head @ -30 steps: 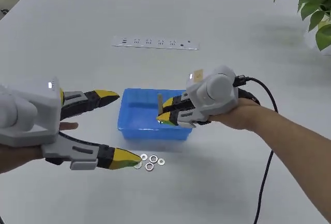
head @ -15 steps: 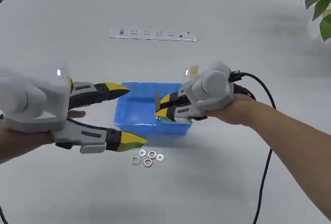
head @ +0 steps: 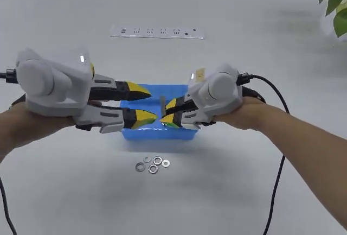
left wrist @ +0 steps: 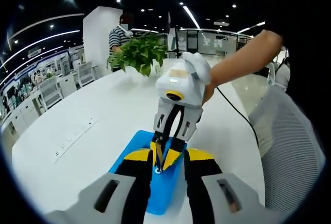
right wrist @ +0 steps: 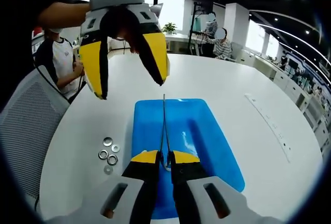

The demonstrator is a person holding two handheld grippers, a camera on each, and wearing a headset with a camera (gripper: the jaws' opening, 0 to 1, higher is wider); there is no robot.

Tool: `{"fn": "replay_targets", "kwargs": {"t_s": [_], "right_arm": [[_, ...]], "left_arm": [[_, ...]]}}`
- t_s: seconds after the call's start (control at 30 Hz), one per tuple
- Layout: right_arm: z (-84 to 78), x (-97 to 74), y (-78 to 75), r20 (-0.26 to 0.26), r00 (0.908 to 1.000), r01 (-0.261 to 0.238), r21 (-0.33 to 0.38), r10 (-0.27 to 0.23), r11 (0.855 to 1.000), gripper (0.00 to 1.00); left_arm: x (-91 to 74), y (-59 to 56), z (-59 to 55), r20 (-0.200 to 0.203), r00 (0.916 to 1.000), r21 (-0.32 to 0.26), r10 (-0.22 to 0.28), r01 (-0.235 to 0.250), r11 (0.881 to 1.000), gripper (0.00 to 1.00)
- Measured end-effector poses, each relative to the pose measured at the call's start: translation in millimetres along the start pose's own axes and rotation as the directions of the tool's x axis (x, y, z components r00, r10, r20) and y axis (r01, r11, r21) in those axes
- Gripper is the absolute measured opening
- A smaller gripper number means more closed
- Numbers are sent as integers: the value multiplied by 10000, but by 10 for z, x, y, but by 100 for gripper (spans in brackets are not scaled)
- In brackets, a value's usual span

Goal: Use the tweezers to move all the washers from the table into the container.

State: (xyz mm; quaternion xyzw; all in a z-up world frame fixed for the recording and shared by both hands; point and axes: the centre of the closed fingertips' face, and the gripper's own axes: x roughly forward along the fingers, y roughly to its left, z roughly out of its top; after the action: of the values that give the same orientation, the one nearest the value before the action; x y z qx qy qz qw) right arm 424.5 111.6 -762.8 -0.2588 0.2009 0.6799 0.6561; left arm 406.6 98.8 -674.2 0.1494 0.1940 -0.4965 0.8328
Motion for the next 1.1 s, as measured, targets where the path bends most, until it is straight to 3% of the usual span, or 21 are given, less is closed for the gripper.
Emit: {"fn": "replay_targets", "kwargs": {"t_s": [0.5, 1.1], "right_arm": [[-9, 15, 6, -30, 9999, -144, -248, 144, 9996, 10], [-17, 15, 0, -184, 9998, -63, -487, 54, 9988, 12]], "left_arm": [[200, 101, 7, -347, 9989, 783, -299, 326, 9964, 7], [212, 70, 7, -369, 9980, 794, -514, 542, 9954, 5]]}}
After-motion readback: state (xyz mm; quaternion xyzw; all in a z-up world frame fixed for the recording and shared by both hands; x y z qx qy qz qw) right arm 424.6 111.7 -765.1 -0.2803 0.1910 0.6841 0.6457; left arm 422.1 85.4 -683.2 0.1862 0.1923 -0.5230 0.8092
